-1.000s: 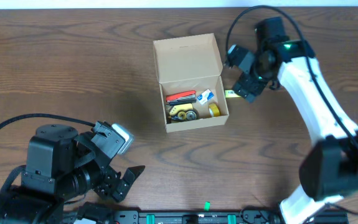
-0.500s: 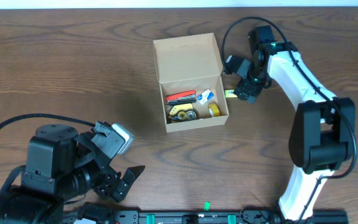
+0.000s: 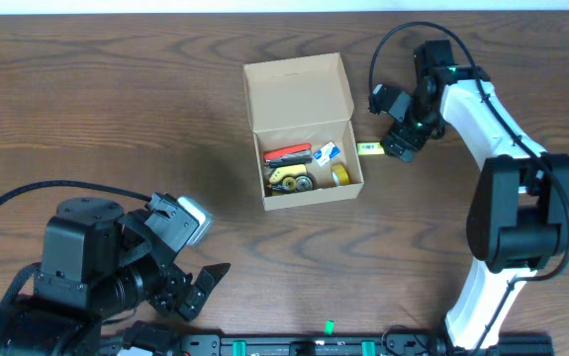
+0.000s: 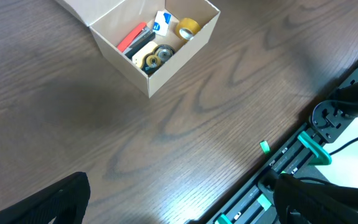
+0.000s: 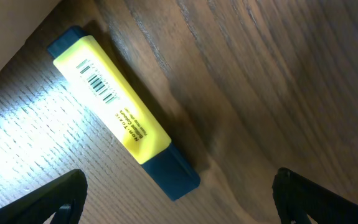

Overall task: Pack container
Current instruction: 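Lower the right gripper onto the highlighter and close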

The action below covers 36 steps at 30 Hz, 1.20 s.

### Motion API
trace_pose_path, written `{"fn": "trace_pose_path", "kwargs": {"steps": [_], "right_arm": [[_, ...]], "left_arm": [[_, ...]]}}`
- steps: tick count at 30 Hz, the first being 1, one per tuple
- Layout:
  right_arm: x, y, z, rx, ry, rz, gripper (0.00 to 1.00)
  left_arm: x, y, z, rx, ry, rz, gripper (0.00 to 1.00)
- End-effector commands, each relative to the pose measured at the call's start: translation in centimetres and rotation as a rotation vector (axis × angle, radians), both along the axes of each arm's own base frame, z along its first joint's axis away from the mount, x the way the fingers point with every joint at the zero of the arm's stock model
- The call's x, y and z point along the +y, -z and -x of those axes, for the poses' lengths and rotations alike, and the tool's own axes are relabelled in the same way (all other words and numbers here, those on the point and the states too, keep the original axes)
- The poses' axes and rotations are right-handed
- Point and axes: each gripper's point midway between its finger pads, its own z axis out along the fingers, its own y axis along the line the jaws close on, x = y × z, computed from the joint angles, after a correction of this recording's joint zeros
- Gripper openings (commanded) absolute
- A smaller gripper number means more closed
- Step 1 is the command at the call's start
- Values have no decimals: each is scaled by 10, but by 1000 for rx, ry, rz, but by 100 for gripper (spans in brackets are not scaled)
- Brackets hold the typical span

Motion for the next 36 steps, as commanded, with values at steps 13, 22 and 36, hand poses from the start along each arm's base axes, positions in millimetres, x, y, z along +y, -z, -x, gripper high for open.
{"fn": "trace_pose_path", "kwargs": {"steps": [13, 22, 36], "right_arm": [[3, 17, -3, -14, -61, -26, 97], [2, 28, 3, -4, -72, -24, 98], [3, 44, 3, -35, -72, -25, 97]], "left_arm": [[-2, -6, 1, -14, 11, 13, 95], [-2, -6, 1, -14, 11, 13, 95], [-2, -6, 1, -14, 11, 13, 95]]}}
